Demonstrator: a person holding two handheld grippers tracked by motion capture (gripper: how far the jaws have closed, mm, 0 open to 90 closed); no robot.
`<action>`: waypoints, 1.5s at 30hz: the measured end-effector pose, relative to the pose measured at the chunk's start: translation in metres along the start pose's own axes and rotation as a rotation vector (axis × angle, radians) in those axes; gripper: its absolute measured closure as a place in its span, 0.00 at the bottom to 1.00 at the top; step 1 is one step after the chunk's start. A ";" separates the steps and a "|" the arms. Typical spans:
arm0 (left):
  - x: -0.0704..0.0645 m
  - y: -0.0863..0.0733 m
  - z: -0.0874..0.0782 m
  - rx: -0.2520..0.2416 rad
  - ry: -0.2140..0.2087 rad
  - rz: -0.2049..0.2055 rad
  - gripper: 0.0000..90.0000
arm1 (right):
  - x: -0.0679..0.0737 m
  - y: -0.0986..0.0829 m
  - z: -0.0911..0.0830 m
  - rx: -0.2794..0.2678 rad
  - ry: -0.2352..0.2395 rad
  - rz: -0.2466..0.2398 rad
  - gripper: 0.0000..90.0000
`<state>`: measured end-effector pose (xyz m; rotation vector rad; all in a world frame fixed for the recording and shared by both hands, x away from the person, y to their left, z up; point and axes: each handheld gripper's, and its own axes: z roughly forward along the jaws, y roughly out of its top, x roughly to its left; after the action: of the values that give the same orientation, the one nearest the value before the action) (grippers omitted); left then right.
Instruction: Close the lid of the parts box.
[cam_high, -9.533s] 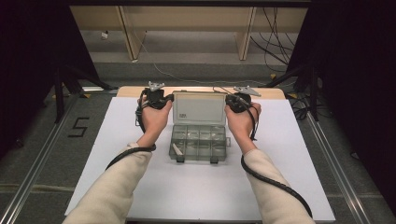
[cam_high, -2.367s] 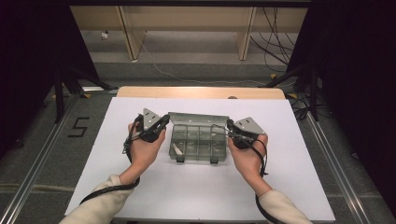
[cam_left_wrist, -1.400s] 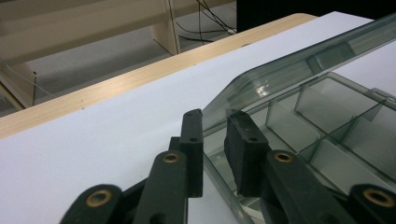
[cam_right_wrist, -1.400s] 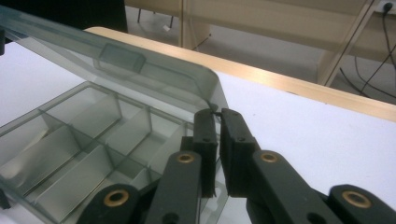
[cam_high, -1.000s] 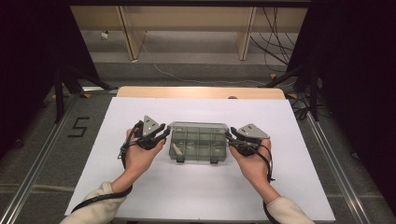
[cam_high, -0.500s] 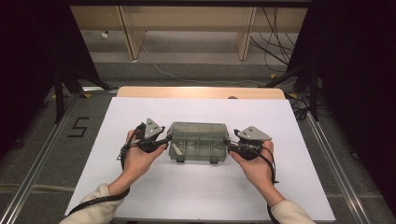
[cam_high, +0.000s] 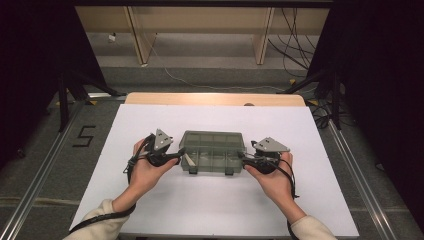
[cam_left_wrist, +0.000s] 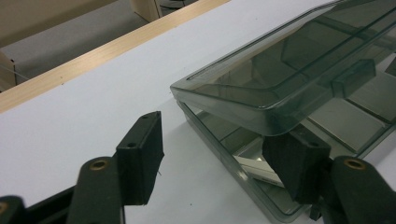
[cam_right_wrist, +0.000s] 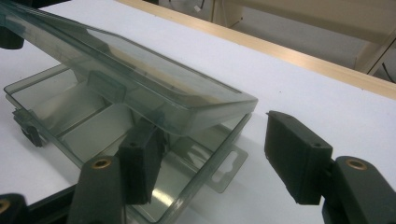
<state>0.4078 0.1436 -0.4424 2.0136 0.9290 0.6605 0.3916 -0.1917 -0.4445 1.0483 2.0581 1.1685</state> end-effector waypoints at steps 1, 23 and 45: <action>-0.002 -0.001 0.001 -0.008 0.013 -0.013 0.40 | 0.000 0.000 0.000 0.004 0.000 0.004 0.42; -0.005 -0.007 -0.004 0.043 0.004 0.093 0.19 | 0.000 -0.011 -0.006 0.048 0.005 0.003 0.36; -0.011 -0.014 -0.014 0.053 -0.110 0.059 0.00 | 0.003 -0.015 -0.017 0.082 0.112 0.002 0.20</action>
<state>0.3863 0.1469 -0.4475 2.1086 0.8334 0.5561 0.3716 -0.2012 -0.4494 1.0445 2.2085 1.1774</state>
